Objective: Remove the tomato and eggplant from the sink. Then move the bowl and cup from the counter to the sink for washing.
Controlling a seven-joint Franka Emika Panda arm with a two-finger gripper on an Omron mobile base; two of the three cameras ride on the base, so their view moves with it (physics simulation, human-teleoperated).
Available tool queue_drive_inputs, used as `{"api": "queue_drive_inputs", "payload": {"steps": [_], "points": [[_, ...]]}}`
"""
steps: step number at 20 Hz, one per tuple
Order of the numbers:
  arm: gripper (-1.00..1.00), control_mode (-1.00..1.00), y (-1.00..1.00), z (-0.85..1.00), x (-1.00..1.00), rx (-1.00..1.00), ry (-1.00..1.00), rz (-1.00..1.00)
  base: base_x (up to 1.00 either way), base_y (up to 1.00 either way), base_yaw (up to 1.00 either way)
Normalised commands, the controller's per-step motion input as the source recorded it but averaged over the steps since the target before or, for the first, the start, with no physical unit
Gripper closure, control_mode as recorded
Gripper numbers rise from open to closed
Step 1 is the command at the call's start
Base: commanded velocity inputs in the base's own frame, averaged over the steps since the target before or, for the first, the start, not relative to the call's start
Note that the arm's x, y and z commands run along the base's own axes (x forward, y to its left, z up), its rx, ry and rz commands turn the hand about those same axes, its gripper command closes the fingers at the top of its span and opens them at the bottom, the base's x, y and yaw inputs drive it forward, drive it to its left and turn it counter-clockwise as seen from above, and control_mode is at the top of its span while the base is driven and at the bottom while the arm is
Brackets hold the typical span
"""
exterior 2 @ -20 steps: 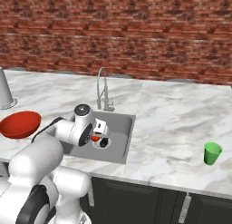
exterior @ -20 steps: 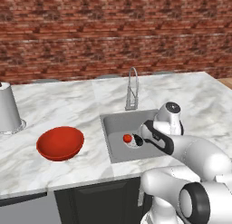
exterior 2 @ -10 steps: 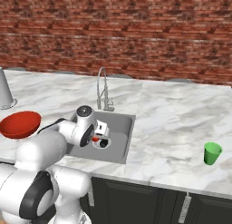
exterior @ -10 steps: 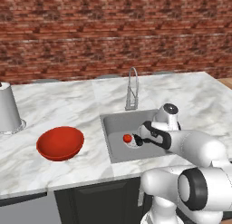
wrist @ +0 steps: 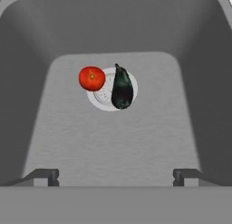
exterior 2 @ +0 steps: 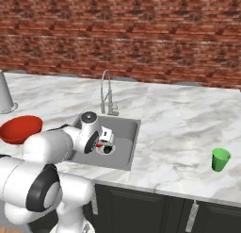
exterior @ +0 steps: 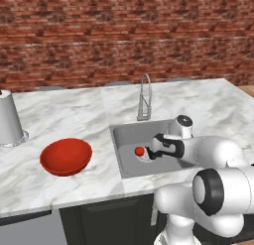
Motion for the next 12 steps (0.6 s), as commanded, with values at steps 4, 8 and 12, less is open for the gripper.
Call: {"api": "queue_drive_inputs", "payload": {"steps": [4, 8, 12], "points": [[-1.0, -1.0, 0.0, -0.07, 0.11, 0.0, 0.0, 0.0, 0.0, 0.0, 0.0], [-1.0, -1.0, 0.0, -0.05, 0.11, 0.0, 0.0, 0.0, 0.0, 0.0, 0.0], [-1.0, -1.0, 0.0, -0.06, 0.13, 0.0, 0.0, 0.0, 0.0, 0.0, 0.0]]}}
